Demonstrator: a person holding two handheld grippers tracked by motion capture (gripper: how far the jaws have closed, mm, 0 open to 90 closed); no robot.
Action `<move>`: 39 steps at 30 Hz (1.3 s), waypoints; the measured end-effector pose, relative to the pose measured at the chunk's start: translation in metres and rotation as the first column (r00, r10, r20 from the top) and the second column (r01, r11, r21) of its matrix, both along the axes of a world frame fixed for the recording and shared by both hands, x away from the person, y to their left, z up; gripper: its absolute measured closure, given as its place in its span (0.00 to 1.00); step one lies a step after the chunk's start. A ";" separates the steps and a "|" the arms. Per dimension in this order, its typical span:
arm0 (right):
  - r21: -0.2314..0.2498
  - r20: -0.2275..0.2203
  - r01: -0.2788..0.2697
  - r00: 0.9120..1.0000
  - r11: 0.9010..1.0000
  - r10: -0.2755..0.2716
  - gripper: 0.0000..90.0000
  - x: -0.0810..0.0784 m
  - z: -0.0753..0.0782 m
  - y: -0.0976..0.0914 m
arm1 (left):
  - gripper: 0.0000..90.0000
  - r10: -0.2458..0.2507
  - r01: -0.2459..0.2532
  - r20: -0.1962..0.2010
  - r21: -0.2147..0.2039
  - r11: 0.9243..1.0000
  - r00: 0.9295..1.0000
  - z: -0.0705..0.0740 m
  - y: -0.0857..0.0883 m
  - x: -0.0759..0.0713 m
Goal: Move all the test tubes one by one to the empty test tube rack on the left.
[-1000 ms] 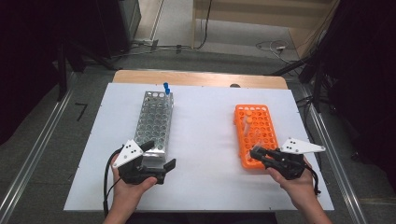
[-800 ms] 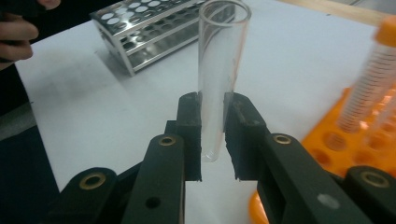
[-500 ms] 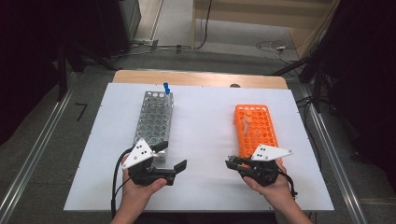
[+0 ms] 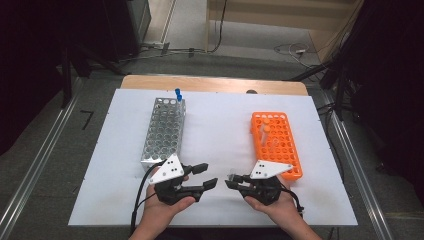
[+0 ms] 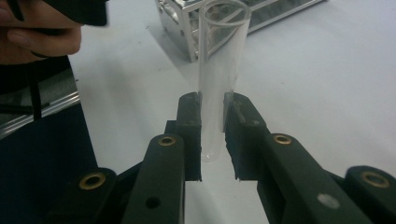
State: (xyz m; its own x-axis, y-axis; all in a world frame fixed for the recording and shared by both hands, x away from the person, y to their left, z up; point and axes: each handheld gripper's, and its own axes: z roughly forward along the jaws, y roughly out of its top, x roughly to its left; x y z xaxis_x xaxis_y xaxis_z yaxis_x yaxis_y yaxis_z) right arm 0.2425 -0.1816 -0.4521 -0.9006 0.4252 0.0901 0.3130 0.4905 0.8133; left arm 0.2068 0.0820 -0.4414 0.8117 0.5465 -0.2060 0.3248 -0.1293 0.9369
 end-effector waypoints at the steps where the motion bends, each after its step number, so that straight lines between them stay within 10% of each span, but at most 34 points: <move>1: -0.001 -0.002 -0.007 1.000 1.000 0.007 0.82 -0.001 0.000 0.002 | 0.56 -0.007 0.007 -0.002 0.001 1.000 1.000 -0.001 -0.002 0.000; 31: 0.013 -0.008 -0.076 0.997 0.997 0.076 0.81 -0.014 0.003 0.021 | 0.85 -0.059 0.058 0.030 0.025 0.998 0.998 -0.004 -0.019 0.000; 39: 0.058 0.002 -0.054 0.999 0.997 0.054 0.41 -0.013 0.006 0.009 | 0.85 -0.025 0.024 0.032 0.019 1.000 0.999 0.000 -0.009 0.005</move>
State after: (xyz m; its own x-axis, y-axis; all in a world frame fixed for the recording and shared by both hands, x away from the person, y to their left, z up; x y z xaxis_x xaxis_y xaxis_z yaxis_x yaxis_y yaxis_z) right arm 0.2294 -0.1721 -0.4456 -0.9221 0.3700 0.1134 0.2874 0.4584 0.8410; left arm 0.2115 0.0729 -0.4413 0.8310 0.5297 -0.1698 0.2912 -0.1542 0.9441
